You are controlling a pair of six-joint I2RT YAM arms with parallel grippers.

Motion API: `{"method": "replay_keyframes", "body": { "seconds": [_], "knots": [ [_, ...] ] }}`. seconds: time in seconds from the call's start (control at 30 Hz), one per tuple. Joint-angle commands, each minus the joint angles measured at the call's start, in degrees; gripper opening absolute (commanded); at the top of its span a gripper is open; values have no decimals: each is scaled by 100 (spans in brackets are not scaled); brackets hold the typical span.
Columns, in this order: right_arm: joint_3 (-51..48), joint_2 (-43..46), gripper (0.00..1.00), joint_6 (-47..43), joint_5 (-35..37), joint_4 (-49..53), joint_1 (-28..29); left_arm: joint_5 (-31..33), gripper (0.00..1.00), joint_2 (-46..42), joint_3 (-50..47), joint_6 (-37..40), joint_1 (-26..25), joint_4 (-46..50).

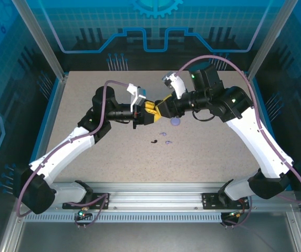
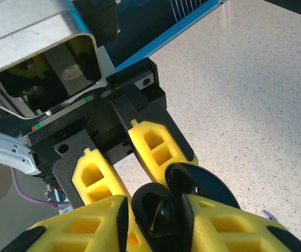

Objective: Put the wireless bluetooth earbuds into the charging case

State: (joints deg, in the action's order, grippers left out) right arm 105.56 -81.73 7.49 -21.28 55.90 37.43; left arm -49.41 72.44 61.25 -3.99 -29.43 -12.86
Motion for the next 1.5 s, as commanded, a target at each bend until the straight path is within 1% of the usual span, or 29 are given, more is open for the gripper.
{"method": "replay_keyframes", "body": {
  "seconds": [0.0,0.03,0.17,0.53,0.77,0.97,1.03,1.13,1.27,1.47],
  "knots": [
    [-27,-11,37,-150,-249,-95,18,-591,19,64,315,-8,-89,-195],
    [-35,-14,40,-147,-220,-102,16,-596,19,80,317,-8,-87,-186],
    [-28,-24,45,-142,-229,-169,23,-682,19,120,361,14,-91,-102],
    [144,-166,52,-103,-488,-254,54,-824,19,209,440,80,-92,39],
    [187,-195,55,-123,-581,-299,63,-876,19,261,488,15,-98,28],
    [176,-168,61,-69,-237,-349,58,-879,19,270,519,-1,-97,47],
    [186,-135,61,-6,-11,-387,71,-847,19,262,512,26,-96,73],
    [165,-59,64,87,393,-446,74,-812,19,261,519,76,-95,133],
    [107,63,64,143,754,-542,92,-791,19,259,538,141,-103,211],
    [-25,251,66,190,840,-777,107,-790,19,270,533,188,-107,292]
  ]
}}
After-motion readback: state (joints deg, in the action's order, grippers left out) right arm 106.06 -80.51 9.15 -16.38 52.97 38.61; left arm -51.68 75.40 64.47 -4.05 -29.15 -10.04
